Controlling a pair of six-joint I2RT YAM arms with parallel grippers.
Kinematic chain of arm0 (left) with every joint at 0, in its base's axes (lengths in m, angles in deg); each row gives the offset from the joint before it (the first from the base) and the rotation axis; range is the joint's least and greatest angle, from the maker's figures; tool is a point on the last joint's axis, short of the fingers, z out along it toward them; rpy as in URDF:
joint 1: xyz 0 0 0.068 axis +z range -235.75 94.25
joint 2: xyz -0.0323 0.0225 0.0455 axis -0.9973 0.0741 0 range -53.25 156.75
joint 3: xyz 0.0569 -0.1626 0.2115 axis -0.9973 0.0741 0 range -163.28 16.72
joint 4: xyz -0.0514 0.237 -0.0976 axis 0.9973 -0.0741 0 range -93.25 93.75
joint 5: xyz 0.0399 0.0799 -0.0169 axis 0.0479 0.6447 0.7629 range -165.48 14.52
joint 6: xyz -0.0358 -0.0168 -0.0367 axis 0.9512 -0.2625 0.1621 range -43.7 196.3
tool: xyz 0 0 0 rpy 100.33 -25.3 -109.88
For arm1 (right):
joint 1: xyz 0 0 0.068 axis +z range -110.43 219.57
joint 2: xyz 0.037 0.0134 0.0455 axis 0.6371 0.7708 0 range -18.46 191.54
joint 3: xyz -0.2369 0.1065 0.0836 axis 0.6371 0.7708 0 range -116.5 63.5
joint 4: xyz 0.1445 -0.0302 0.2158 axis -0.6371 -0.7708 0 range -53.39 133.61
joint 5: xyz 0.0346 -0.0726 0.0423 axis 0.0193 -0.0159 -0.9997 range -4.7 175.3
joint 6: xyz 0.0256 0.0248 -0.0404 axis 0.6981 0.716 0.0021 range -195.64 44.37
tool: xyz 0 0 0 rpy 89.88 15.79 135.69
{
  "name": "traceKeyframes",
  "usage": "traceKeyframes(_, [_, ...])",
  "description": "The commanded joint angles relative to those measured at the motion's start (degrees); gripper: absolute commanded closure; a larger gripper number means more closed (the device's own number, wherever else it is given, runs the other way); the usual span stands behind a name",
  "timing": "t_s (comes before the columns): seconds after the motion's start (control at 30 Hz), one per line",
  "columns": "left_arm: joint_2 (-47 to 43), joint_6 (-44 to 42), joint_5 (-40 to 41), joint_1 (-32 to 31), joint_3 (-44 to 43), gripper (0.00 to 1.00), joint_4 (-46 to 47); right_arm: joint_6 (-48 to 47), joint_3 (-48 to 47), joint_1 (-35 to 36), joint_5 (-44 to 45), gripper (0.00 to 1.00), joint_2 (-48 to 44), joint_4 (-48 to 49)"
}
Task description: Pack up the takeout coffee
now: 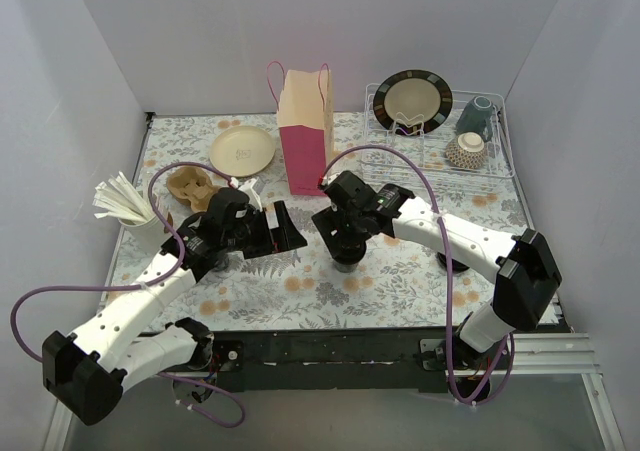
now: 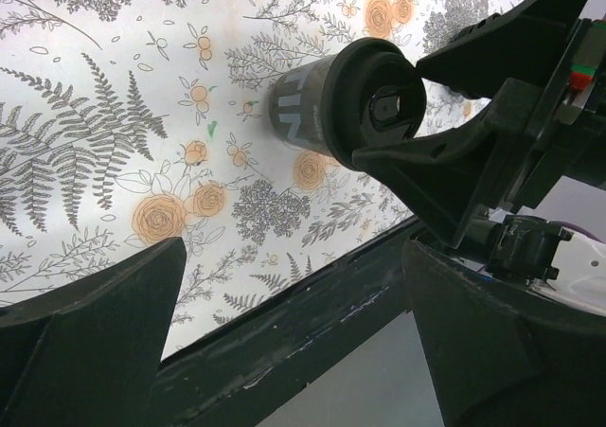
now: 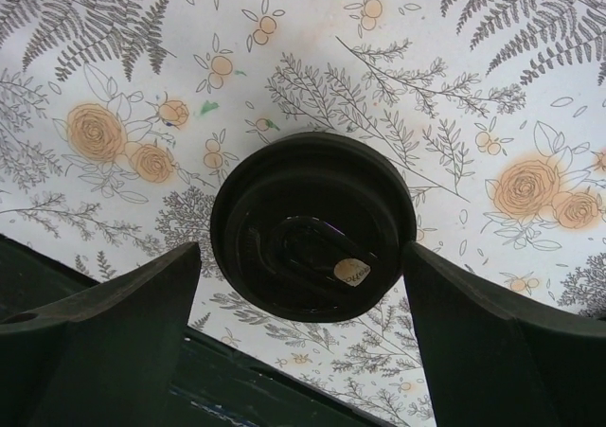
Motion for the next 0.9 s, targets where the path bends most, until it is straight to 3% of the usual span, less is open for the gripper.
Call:
traceKeyframes(0.0, [-1.6,-1.8,1.8,0.1,-2.5,0.02,-1.1,1.5,-2.3,0.5,3.7,0.08,0.1,-1.8])
traceKeyframes(0.43, [-1.7,-3.1,3.5,0.1,-3.6,0.02,-1.8,4.0,-2.5,0.5,5.8,0.26,0.4,-3.1])
traceKeyframes(0.6, [-1.4,-3.9,3.2,0.1,-3.6,0.02,-1.9,5.1,-2.9,-0.3,10.0,0.27,-0.2,-4.6])
traceKeyframes(0.87, [-1.4,-2.3,5.6,0.1,-4.3,0.02,-2.0,3.3,-1.9,-13.2,9.6,0.28,-2.2,-3.6])
